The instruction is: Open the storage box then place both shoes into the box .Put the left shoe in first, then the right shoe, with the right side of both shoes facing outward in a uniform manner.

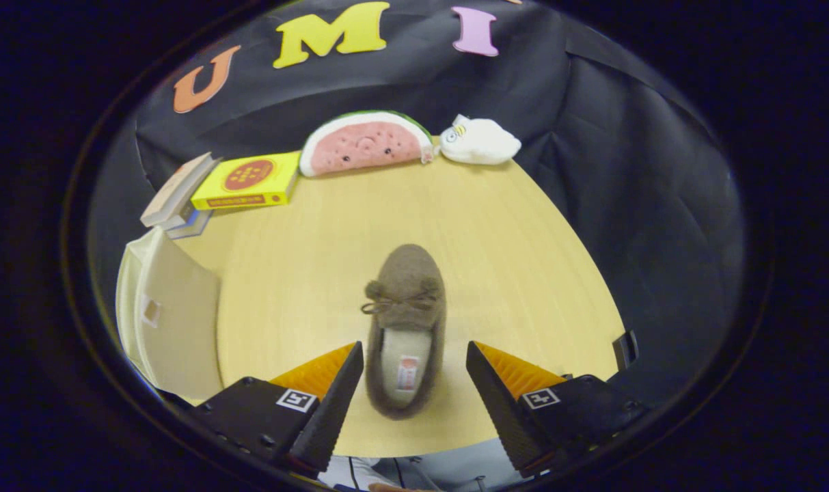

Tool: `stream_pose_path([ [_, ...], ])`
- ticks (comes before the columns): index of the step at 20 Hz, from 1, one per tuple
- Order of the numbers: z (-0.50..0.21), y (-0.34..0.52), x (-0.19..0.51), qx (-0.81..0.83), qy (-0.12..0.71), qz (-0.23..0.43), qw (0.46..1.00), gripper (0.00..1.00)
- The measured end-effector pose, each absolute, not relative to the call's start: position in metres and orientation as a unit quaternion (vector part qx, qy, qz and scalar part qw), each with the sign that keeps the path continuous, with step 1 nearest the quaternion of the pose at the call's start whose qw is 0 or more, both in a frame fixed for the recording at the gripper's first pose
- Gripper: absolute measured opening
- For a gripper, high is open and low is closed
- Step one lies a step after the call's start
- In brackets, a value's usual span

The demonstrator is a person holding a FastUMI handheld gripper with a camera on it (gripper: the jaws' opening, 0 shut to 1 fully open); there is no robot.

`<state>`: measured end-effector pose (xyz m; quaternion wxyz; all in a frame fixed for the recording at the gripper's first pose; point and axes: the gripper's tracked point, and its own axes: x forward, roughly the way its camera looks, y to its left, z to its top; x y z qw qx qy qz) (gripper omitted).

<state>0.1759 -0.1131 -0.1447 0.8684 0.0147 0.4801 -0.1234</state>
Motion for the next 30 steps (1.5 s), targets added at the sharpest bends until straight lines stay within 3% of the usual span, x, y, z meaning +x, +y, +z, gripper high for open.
stream_pose_path([
  [3,-0.179,-0.143,0.183,0.023,0.501,-0.149,0.852,0.88],
  [7,-0.205,-0.146,0.191,0.047,0.523,-0.14,0.84,0.72],
  [9,-0.208,-0.135,0.196,0.065,0.527,-0.119,0.839,0.55],
  [10,-0.208,-0.132,0.199,0.062,0.529,-0.106,0.84,0.36],
  [12,-0.209,-0.129,0.199,0.056,0.53,-0.099,0.84,0.16],
  [15,-0.211,-0.126,0.196,0.063,0.529,-0.098,0.841,0.15],
  [16,-0.209,-0.128,0.199,0.069,0.531,-0.096,0.839,0.0],
  [22,-0.191,-0.124,0.191,0.086,0.518,-0.107,0.844,0.01],
  [30,-0.095,-0.068,0.18,0.088,0.46,-0.07,0.881,0.0],
])
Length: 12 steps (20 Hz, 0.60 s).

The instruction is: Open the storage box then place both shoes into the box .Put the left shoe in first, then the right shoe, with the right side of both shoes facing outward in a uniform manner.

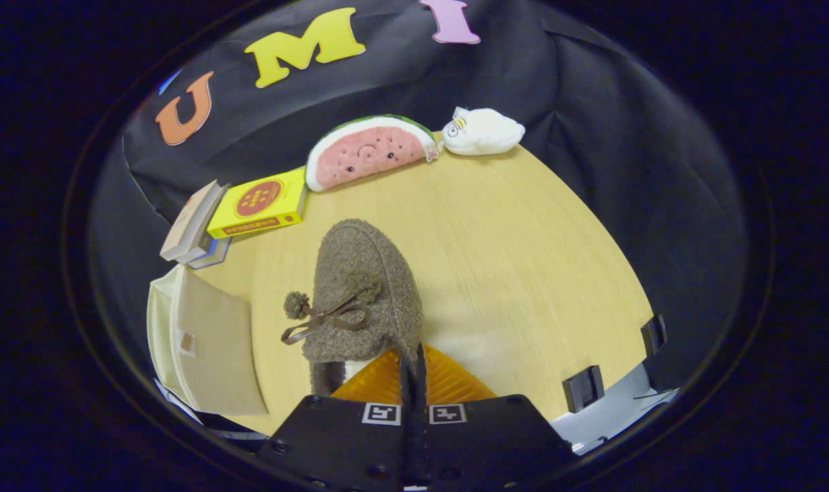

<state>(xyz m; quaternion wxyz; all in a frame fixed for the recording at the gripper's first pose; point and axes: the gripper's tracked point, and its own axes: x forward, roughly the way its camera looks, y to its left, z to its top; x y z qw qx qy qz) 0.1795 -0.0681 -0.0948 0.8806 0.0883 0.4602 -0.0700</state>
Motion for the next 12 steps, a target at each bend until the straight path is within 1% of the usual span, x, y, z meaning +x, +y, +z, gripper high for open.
stream_pose_path([
  [4,-0.052,-0.013,0.175,0.092,0.438,-0.039,0.894,0.0],
  [7,-0.027,0.044,0.172,0.107,0.425,-0.002,0.899,0.0],
  [10,-0.014,0.107,0.168,0.114,0.419,0.042,0.9,0.0],
  [12,-0.01,0.142,0.167,0.12,0.417,0.054,0.899,0.0],
])
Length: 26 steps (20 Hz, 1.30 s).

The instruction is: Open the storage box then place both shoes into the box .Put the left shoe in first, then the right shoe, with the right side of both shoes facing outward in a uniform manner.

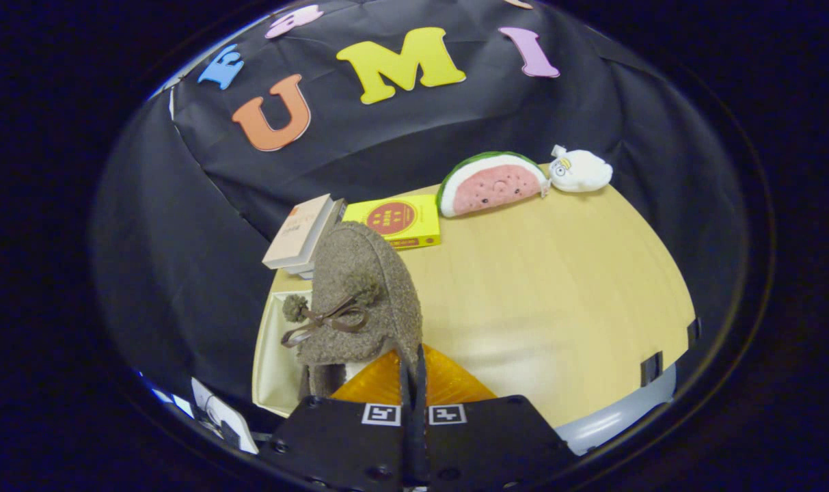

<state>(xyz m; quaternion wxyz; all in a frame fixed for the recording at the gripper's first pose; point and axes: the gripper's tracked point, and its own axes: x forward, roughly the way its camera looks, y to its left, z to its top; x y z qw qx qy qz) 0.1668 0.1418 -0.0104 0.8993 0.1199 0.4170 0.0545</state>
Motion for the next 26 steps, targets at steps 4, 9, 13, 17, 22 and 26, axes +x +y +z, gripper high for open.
stream_pose_path([
  [4,-0.013,0.204,0.17,0.122,0.409,0.068,0.902,0.0],
  [9,-0.053,0.246,0.177,0.091,0.419,0.041,0.903,0.0],
  [13,-0.091,0.262,0.183,0.085,0.434,0.019,0.897,0.01],
  [17,-0.124,0.267,0.181,0.059,0.445,-0.002,0.894,0.0],
  [22,-0.128,0.266,0.18,0.034,0.431,-0.023,0.901,0.0],
  [26,-0.131,0.27,0.175,0.034,0.429,-0.023,0.903,0.04],
])
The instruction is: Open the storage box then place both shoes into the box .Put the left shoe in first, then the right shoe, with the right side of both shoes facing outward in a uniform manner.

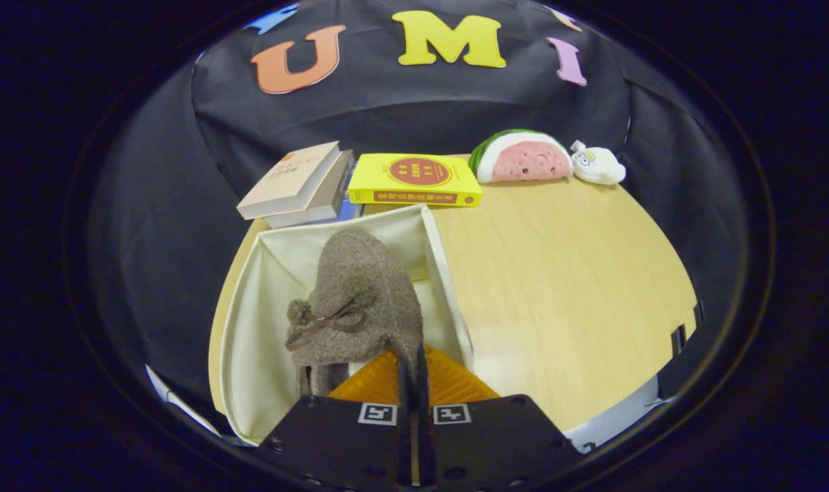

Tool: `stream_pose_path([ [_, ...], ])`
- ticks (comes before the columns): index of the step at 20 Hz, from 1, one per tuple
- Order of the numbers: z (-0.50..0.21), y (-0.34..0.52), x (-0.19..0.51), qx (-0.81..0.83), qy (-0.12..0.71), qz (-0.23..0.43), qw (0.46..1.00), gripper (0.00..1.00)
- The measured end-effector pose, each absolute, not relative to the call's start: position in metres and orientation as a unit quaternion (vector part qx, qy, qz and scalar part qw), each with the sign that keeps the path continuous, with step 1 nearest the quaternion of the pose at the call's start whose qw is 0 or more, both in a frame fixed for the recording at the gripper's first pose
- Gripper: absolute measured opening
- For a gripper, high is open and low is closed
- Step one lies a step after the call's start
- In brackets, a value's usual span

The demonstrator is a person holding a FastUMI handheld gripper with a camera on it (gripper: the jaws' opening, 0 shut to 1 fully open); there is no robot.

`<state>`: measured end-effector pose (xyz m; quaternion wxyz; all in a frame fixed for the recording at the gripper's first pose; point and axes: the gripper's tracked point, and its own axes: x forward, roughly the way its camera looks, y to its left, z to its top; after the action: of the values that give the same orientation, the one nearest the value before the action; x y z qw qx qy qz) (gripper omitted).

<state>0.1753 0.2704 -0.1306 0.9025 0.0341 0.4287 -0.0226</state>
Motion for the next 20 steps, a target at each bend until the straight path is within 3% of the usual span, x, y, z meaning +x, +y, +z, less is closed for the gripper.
stream_pose_path([
  [1,-0.129,0.272,0.174,0.033,0.425,-0.02,0.904,0.12],
  [4,-0.107,0.266,0.171,0.006,0.386,-0.026,0.922,0.17],
  [12,-0.04,0.228,0.136,-0.02,0.252,-0.035,0.967,0.65],
  [15,-0.024,0.211,0.112,-0.018,0.21,-0.026,0.977,0.71],
  [18,-0.011,0.188,0.091,-0.028,0.163,-0.036,0.986,0.93],
  [20,-0.003,0.179,0.075,-0.031,0.138,-0.038,0.989,0.98],
])
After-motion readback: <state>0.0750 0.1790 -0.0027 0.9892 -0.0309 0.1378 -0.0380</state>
